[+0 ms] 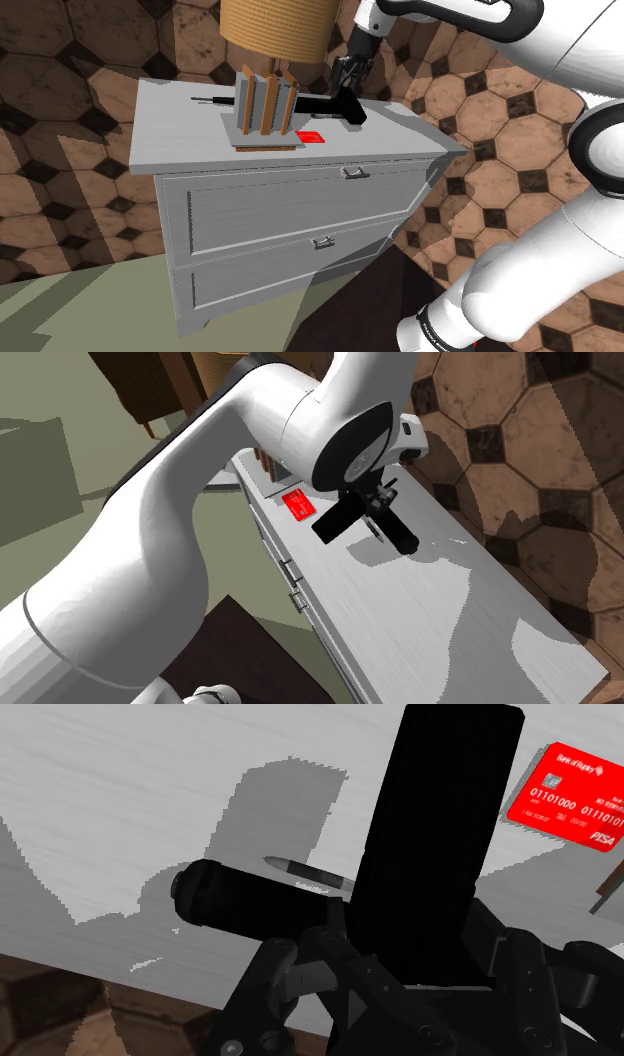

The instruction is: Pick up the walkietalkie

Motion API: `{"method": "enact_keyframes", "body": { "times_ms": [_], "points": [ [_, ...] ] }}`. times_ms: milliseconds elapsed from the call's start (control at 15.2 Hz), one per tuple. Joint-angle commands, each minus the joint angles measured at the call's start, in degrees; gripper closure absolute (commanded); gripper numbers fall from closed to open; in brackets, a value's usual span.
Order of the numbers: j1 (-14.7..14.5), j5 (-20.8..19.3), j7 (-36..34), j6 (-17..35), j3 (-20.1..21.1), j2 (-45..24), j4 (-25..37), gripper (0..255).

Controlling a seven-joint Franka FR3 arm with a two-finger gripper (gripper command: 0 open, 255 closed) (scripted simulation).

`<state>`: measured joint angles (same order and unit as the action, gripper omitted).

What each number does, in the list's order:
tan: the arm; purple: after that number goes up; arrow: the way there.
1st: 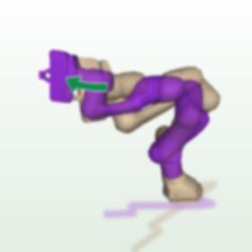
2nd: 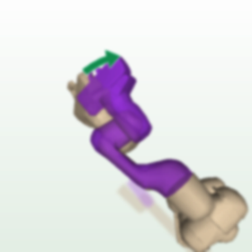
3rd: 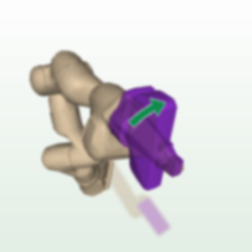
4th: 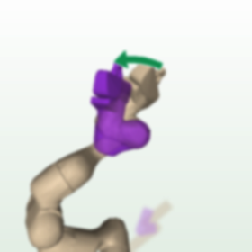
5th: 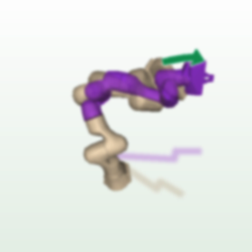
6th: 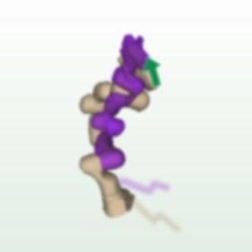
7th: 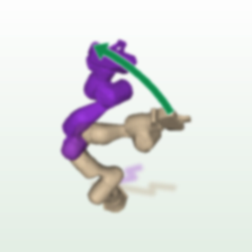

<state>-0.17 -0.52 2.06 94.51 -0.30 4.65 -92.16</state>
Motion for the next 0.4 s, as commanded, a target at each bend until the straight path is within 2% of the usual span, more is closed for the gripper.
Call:
{"method": "enact_keyframes", "body": {
  "times_ms": [0,198,330],
  "points": [
    [-0.01,0.0,-0.02,-1.74,0.02,-0.32,2.06,255],
    [-0.01,0.0,0.0,-4.33,0.02,-1.28,5.6,255],
    [-0.01,0.0,0.0,-4.46,0.02,-1.33,5.78,255]
  ]
}}
